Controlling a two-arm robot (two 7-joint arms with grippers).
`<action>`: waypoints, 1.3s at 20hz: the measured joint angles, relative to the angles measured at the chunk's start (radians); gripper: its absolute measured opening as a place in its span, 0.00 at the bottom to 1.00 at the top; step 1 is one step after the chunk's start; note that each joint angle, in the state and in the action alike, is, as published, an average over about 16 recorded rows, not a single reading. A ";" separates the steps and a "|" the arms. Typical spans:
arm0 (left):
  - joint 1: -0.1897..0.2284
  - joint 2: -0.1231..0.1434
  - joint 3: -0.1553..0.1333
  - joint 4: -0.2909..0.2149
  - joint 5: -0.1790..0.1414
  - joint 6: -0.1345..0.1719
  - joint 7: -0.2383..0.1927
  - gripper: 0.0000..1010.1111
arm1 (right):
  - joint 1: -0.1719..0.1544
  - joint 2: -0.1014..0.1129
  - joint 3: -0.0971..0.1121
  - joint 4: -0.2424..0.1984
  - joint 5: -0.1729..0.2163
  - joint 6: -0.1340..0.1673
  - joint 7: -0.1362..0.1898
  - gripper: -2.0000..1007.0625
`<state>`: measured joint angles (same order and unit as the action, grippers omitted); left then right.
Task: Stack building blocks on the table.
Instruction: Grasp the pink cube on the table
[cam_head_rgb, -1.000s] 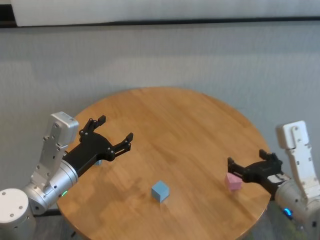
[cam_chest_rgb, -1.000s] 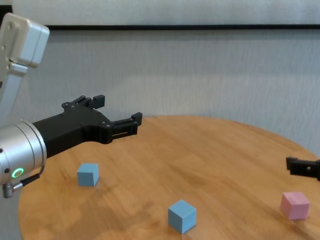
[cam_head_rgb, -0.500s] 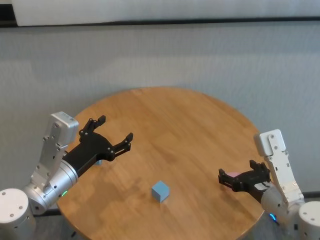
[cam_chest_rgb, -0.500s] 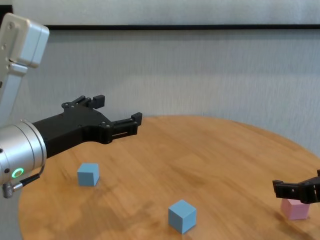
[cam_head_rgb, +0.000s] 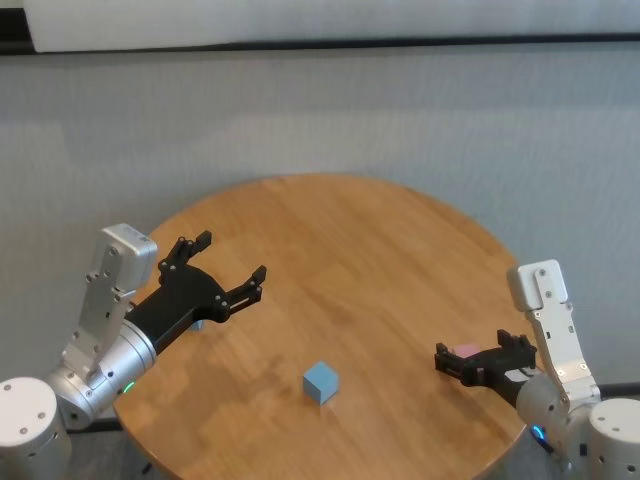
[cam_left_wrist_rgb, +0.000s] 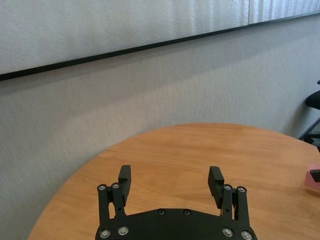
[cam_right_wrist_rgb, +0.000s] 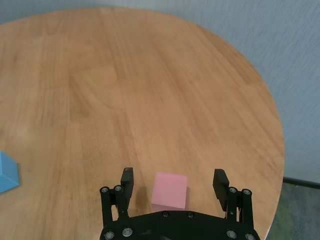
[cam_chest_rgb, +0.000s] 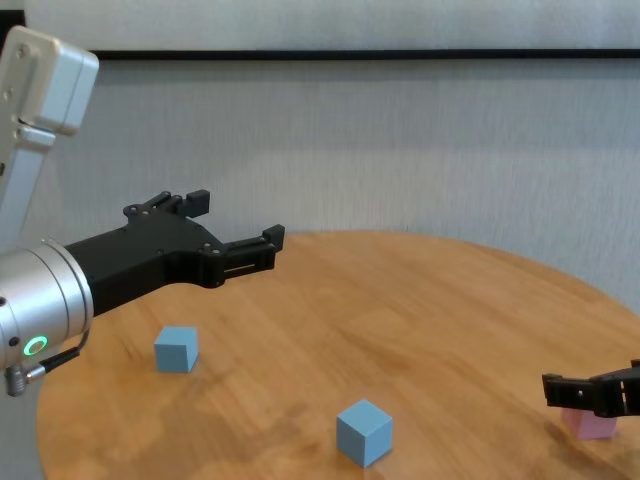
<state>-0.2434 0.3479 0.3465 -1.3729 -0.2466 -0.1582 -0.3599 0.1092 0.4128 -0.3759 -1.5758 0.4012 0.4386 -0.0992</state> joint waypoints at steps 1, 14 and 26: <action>0.000 0.000 0.000 0.000 0.000 0.000 0.000 0.99 | 0.000 -0.003 0.002 0.002 0.001 0.004 0.001 1.00; 0.000 0.000 0.000 0.000 0.000 0.000 0.000 0.99 | 0.000 -0.035 0.030 0.024 0.010 0.056 0.019 1.00; 0.000 0.000 0.000 0.000 0.000 0.000 0.000 0.99 | -0.001 -0.060 0.052 0.037 0.001 0.070 0.030 1.00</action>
<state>-0.2434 0.3479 0.3465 -1.3729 -0.2466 -0.1582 -0.3599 0.1081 0.3526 -0.3235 -1.5391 0.4017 0.5090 -0.0693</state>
